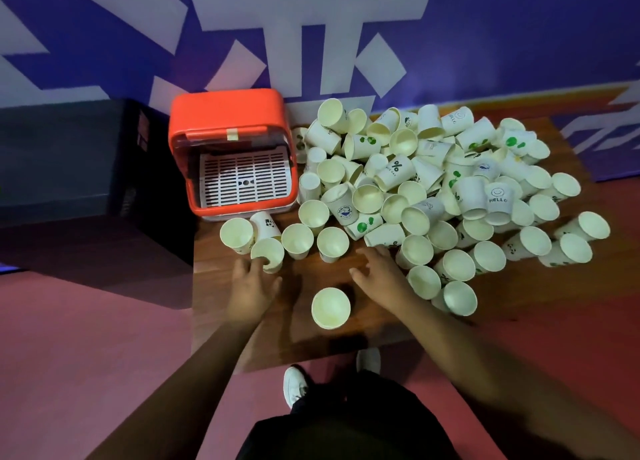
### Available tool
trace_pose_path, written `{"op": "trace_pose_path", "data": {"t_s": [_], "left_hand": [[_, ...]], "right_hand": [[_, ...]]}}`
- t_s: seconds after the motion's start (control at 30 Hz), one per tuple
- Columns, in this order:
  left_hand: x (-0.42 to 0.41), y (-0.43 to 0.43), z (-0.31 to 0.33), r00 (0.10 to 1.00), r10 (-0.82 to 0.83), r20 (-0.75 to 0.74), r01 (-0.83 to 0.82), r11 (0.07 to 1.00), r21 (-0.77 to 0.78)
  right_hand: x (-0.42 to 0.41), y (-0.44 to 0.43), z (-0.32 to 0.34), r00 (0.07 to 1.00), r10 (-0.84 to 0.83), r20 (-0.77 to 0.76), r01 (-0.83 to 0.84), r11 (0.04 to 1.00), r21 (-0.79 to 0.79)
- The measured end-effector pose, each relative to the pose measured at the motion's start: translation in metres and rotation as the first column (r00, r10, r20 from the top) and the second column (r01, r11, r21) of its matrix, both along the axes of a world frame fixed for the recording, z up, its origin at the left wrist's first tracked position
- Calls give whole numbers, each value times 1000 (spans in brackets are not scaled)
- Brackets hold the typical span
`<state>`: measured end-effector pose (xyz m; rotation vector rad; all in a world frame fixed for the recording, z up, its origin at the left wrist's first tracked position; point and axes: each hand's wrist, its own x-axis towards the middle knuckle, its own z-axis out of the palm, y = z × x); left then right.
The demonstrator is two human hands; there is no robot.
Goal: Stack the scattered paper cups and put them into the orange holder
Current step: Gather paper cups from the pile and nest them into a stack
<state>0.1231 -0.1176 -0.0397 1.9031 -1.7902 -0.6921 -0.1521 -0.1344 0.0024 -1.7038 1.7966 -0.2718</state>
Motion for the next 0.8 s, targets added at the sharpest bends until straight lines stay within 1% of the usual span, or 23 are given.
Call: {"op": "trace_pose_path", "data": {"t_s": [0.1,0.17,0.2,0.27,0.37,0.5,0.63,0.73,0.8], "left_hand": [[0,-11,5,994,96,49,-98,995,31],[-4,-18,5,989,143,39,-147,980,133],[-5,-20,4,988,152,40,-157,971,180],[-7,-23,1,990,130,48,-137,965,223],[-8,-23,-7,990,113,80,-129,964,234],[-8,-18,-14,985,146,89,-164,952,258],[-5,-13,-15,983,172,63,-182,951,251],[-2,-10,-10,982,181,53,-187,967,174],[-1,-7,-4,977,208,36,-211,970,117]], "right_hand": [[13,-22,-4,995,57,-80,-60,998,-25],[19,-30,-9,988,99,-118,-105,994,-43],[21,-32,-13,984,120,-135,-126,991,-42],[20,-34,-21,968,163,-192,-172,985,-31],[16,-39,-32,943,218,-252,-231,973,-21],[7,-46,-41,923,268,-276,-298,952,-74],[1,-51,-42,932,287,-223,-316,943,-107],[0,-49,-33,955,260,-140,-282,944,-169],[0,-46,-21,973,227,-45,-231,947,-222]]}}
